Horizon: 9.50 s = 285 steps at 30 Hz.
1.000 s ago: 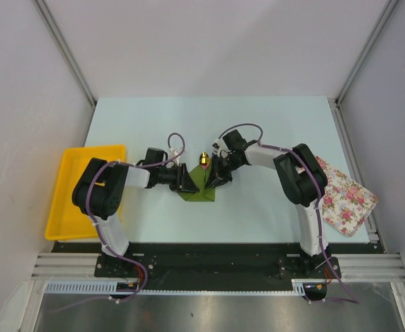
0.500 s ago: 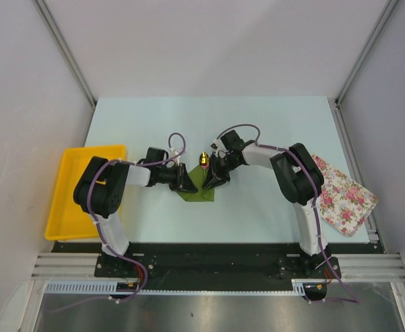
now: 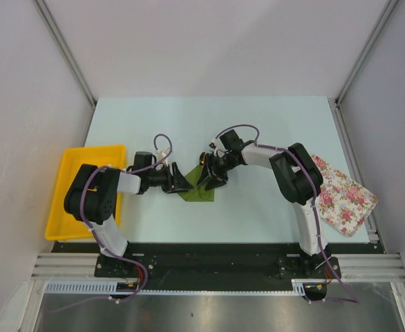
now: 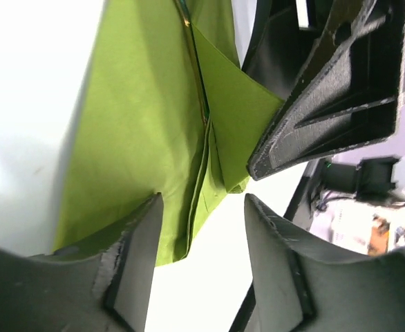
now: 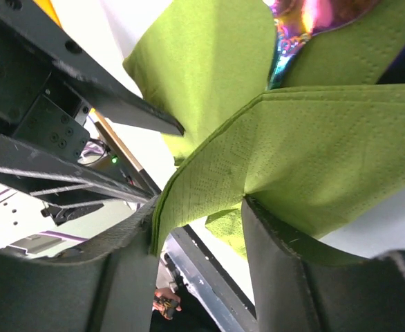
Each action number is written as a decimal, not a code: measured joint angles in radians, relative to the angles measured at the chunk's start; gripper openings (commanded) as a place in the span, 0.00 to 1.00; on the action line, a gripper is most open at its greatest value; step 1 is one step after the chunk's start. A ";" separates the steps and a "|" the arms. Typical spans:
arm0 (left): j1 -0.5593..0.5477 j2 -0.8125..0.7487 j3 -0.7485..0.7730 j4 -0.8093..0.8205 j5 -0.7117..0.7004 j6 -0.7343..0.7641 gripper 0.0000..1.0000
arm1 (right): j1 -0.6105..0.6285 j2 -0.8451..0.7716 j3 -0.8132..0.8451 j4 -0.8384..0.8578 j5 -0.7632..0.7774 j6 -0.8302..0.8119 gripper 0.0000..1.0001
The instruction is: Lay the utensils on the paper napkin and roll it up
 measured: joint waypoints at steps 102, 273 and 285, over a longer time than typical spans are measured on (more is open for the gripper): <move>-0.022 0.102 0.120 -0.051 -0.126 -0.076 0.09 | 0.008 0.047 0.115 -0.060 0.234 -0.082 0.00; -0.014 0.031 0.132 -0.173 -0.056 0.080 0.66 | 0.050 0.047 0.154 -0.171 0.238 -0.318 0.00; -0.021 0.108 0.205 -0.189 -0.029 0.080 0.49 | 0.042 0.050 0.155 -0.170 0.229 -0.318 0.00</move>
